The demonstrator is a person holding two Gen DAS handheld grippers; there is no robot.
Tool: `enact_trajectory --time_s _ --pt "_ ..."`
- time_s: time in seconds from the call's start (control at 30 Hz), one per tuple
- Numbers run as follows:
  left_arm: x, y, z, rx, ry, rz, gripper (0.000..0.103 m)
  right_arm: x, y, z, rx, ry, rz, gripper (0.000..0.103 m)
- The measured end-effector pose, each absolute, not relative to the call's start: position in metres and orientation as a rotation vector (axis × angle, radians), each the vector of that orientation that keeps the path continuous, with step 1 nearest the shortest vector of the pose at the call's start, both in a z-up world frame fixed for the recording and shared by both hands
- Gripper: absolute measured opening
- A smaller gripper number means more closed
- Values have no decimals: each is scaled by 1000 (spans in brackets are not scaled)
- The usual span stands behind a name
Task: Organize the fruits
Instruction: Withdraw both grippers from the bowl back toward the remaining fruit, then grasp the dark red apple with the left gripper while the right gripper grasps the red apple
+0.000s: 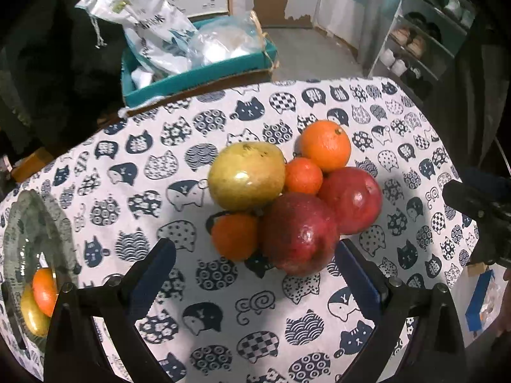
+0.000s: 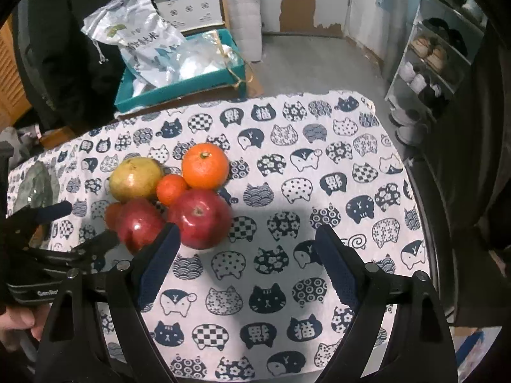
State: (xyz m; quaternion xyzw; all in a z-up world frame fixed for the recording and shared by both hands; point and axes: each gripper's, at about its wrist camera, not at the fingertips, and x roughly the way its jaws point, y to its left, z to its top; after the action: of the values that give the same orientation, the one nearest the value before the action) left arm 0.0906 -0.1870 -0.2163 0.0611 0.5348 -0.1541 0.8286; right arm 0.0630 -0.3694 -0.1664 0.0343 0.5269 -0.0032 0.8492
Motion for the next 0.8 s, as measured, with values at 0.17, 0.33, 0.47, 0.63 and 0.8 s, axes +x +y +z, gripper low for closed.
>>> enact_trajectory --time_s 0.17,0.33,0.47,0.63,0.8 --pt "94 -200 -225 154 1143 -344 101 65 -377 -179 89 1141 -21 87" --pt "97 -212 -233 166 1149 -372 101 67 -383 -188 107 1158 -28 87" --pt "101 -222 -240 176 1161 -392 101 67 -387 -191 126 1166 -32 87" --pt "101 -228 -247 191 1157 -389 100 69 -390 -194 139 1172 -38 87" --pt "98 -234 -247 242 1126 -374 88 70 -391 -197 140 1179 -41 87"
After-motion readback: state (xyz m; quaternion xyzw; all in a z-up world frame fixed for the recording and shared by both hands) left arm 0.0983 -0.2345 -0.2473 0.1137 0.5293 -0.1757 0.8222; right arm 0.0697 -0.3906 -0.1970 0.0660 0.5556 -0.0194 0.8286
